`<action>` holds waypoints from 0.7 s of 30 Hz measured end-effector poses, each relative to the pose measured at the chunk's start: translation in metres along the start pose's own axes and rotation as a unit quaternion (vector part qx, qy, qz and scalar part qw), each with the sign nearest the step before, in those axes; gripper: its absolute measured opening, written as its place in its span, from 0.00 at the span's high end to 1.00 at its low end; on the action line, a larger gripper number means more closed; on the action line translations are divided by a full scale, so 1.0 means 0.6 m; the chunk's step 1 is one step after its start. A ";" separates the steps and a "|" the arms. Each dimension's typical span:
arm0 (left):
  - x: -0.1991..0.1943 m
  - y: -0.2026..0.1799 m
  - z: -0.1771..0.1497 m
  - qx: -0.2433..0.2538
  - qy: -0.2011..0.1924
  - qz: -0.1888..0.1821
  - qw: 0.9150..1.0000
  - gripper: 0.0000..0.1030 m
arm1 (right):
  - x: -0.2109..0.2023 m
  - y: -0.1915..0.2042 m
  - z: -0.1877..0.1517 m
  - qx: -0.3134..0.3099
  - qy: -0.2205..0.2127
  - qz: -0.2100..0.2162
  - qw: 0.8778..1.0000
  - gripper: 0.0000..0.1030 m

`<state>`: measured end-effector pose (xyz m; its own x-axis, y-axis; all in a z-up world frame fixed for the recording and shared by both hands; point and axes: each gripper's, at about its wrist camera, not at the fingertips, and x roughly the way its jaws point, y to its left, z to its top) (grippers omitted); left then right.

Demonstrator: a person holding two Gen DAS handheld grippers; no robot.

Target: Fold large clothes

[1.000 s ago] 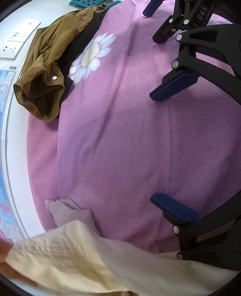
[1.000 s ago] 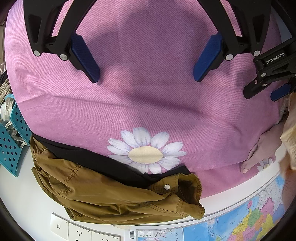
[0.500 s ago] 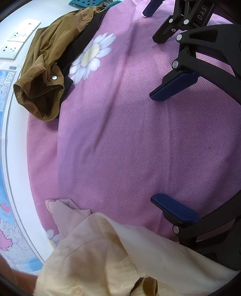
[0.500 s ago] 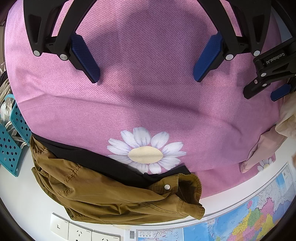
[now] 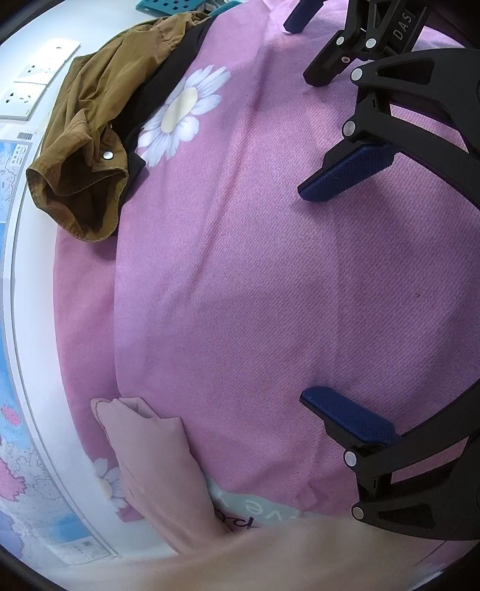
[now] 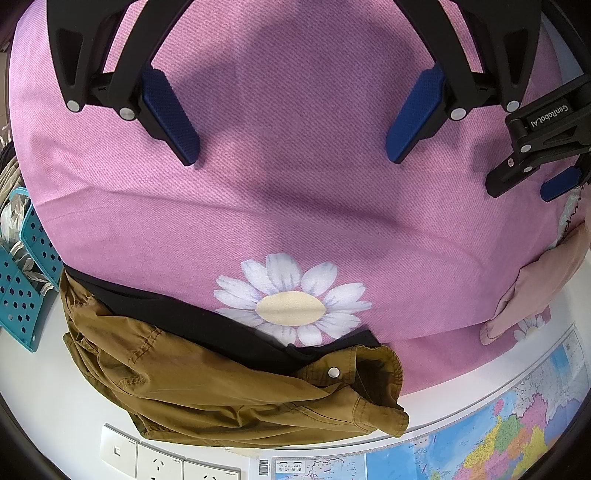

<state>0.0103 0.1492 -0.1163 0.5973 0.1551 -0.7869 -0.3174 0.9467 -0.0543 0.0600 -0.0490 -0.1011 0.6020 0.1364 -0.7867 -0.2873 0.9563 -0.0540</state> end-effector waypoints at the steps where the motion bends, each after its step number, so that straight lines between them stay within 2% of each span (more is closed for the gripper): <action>1: 0.000 -0.001 0.000 0.001 0.000 0.001 1.000 0.04 | 0.000 0.000 0.000 0.000 0.000 0.000 1.000 0.04; 21: -0.001 0.001 -0.001 0.001 0.000 0.001 1.000 0.04 | -0.001 -0.001 0.000 0.000 0.000 0.000 1.000 0.04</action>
<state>0.0094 0.1494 -0.1161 0.5957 0.1575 -0.7876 -0.3175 0.9469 -0.0508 0.0600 -0.0495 -0.1006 0.6021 0.1366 -0.7866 -0.2876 0.9562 -0.0542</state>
